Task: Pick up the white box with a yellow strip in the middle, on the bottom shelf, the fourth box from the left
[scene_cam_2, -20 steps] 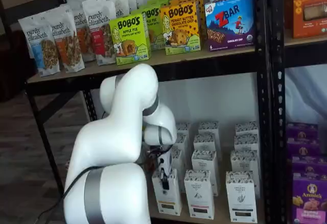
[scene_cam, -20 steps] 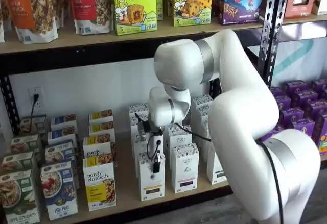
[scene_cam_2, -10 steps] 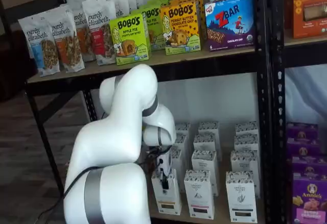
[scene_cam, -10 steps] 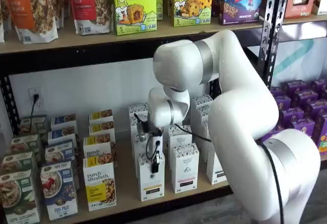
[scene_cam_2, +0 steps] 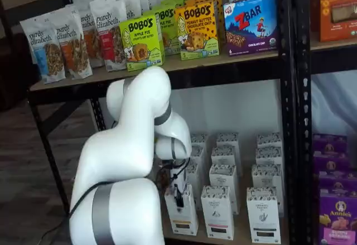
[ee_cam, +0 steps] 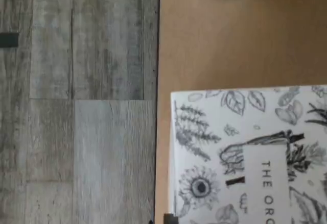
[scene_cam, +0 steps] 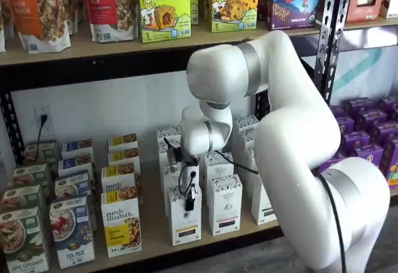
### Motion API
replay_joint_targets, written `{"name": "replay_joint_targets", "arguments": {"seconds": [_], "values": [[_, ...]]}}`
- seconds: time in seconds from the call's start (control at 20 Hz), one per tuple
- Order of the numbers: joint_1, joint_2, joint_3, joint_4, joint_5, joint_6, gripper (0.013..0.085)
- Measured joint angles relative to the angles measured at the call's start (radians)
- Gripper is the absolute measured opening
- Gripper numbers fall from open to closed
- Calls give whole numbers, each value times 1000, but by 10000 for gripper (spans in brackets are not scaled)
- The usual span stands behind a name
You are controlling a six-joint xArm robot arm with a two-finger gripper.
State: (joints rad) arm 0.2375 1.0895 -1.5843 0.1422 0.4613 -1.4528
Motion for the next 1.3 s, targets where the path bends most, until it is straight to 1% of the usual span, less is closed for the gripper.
{"name": "replay_joint_targets", "arguments": {"seconds": [0.1,0.45,0.7,0.95,1.15,1.3], "values": [[1,-17,25,2,-7,-2,530],[11,-105,161,30,-52,-20,530],[23,-180,278,68,-96,-47,530],[30,-255,395,96,-144,-69,530],[38,-312,481,131,-180,-99,530],[44,-344,531,149,-204,-111,530]]}}
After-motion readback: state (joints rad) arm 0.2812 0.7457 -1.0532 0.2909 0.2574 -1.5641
